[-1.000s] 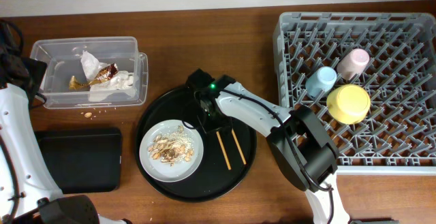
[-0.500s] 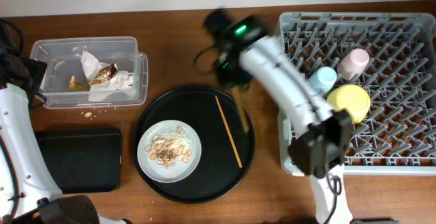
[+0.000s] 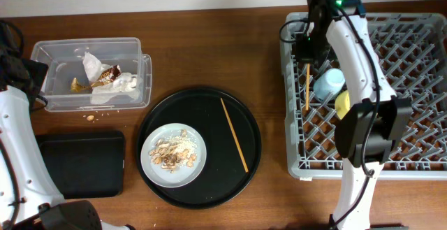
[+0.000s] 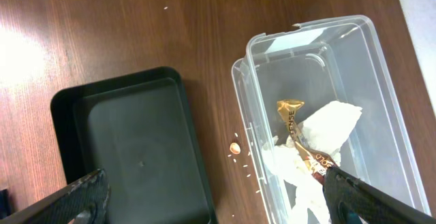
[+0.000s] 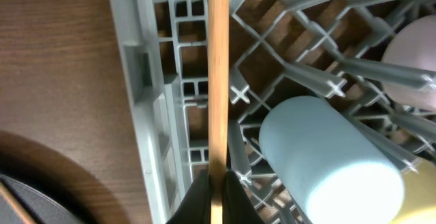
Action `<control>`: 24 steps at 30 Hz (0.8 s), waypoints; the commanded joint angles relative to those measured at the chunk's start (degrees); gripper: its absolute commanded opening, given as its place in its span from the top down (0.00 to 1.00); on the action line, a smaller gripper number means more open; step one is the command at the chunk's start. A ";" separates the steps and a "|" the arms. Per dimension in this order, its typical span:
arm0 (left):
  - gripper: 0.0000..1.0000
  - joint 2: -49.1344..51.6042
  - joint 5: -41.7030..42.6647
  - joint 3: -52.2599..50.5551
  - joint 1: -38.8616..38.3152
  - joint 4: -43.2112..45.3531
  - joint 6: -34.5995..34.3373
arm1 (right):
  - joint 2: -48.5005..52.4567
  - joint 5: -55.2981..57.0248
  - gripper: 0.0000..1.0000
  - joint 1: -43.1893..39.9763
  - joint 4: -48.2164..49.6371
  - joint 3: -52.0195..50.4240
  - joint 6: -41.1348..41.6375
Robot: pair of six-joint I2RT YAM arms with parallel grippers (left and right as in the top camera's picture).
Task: Sort waste into correct bins and load items into the dishwasher rack
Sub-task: 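Carry the chopstick to the rack and drop it in, then return the right gripper to the tray and grasp the second chopstick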
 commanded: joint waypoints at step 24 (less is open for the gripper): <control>0.01 0.28 -0.39 0.15 0.15 -0.04 -0.35 | -8.59 -0.11 0.64 30.14 6.95 -20.20 7.78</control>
